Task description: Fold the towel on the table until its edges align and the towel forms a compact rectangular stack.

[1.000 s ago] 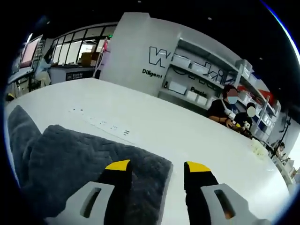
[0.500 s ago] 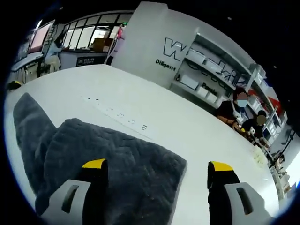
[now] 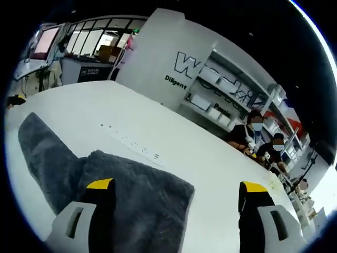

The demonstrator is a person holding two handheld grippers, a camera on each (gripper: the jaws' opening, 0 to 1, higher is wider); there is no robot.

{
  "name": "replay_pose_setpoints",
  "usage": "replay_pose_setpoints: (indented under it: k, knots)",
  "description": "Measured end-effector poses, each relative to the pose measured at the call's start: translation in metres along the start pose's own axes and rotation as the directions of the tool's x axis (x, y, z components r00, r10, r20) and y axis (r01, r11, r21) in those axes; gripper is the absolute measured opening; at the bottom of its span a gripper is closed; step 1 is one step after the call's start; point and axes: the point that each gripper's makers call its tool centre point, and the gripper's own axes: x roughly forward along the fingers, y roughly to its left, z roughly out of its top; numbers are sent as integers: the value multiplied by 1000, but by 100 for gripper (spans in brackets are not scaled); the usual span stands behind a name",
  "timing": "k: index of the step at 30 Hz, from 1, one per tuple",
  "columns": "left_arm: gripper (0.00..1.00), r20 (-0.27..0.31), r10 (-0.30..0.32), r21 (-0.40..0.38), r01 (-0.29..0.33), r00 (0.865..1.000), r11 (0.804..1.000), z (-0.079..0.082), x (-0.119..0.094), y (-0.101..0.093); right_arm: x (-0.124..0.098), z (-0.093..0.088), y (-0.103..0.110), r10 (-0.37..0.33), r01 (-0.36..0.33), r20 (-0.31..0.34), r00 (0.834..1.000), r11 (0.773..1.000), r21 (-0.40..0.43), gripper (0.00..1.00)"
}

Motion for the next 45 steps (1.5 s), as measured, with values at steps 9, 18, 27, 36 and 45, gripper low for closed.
replay_pose_setpoints:
  k: [9,18,27,36,45]
  knots:
    - [99,10,-3,-16,4,1000,1000,0,1,-1,-11,-24,29,72,-72,-37,997,997,-9,75]
    - [99,5,6,-7,-6,1000,1000,1,1,0,-17,-46,68,253,-253,19,967,967,-10,85]
    - [99,-26,22,-3,-22,999,1000,-8,3,-2,-17,-55,81,300,-300,34,953,954,4,92]
    - [99,-40,40,-10,-41,998,999,-8,3,5,-8,-66,91,353,-355,39,935,931,88,99]
    - [97,-36,115,-110,-118,993,987,-14,4,20,-9,-60,91,365,-374,91,927,920,119,99]
